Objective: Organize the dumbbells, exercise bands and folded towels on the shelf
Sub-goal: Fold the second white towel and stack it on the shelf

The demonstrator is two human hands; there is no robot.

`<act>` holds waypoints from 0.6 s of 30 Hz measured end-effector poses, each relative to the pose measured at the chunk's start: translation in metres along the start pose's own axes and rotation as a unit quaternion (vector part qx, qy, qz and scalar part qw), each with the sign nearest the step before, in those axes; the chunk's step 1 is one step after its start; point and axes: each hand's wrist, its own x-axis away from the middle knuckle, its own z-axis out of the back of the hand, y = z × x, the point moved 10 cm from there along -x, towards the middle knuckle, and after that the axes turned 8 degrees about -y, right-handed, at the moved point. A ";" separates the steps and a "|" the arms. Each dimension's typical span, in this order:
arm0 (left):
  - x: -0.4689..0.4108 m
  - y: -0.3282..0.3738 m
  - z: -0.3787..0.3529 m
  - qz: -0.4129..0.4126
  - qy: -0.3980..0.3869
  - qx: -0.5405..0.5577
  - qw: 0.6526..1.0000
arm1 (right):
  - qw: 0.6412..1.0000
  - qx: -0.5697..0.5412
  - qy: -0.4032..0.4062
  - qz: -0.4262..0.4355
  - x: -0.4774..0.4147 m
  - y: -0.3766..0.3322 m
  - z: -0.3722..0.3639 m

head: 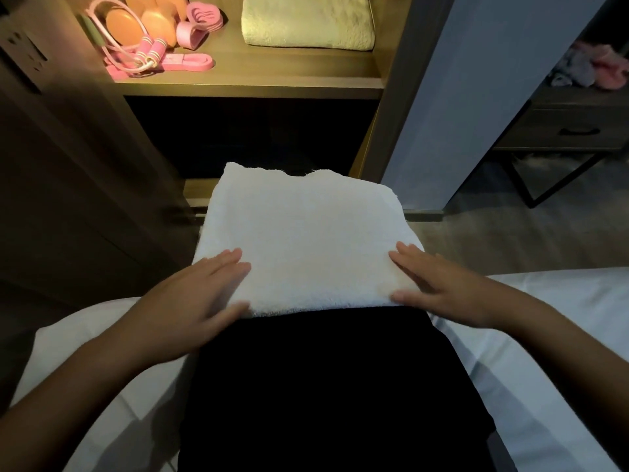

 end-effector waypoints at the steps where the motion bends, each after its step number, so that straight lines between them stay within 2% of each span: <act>1: -0.008 0.005 0.013 0.011 0.030 0.006 0.999 | 1.000 0.005 0.026 0.004 -0.005 -0.009 0.010; 5: -0.066 0.039 0.053 0.028 0.149 -0.022 0.988 | 0.979 0.088 0.175 0.053 -0.042 -0.059 0.045; 7: -0.099 0.045 0.048 0.063 0.147 -0.041 0.986 | 0.972 0.099 0.209 0.032 -0.067 -0.070 0.049; 9: -0.120 0.038 0.025 0.100 0.110 -0.084 0.985 | 0.962 0.127 0.240 -0.014 -0.083 -0.070 0.049; 11: -0.122 0.022 0.010 0.140 0.097 -0.104 0.980 | 0.959 0.108 0.257 -0.060 -0.089 -0.055 0.047; 13: -0.117 0.001 0.013 0.192 0.120 -0.058 0.972 | 0.959 0.038 0.258 -0.109 -0.089 -0.030 0.049; 15: -0.111 -0.019 0.019 0.243 0.141 0.019 0.960 | 0.954 -0.086 0.251 -0.141 -0.087 -0.003 0.054; 16: -0.109 -0.028 0.020 0.262 0.143 0.063 0.952 | 0.943 -0.179 0.244 -0.137 -0.088 0.009 0.056; 18: -0.104 -0.052 0.019 0.300 0.145 0.194 0.923 | 0.896 -0.364 0.220 -0.125 -0.094 0.032 0.053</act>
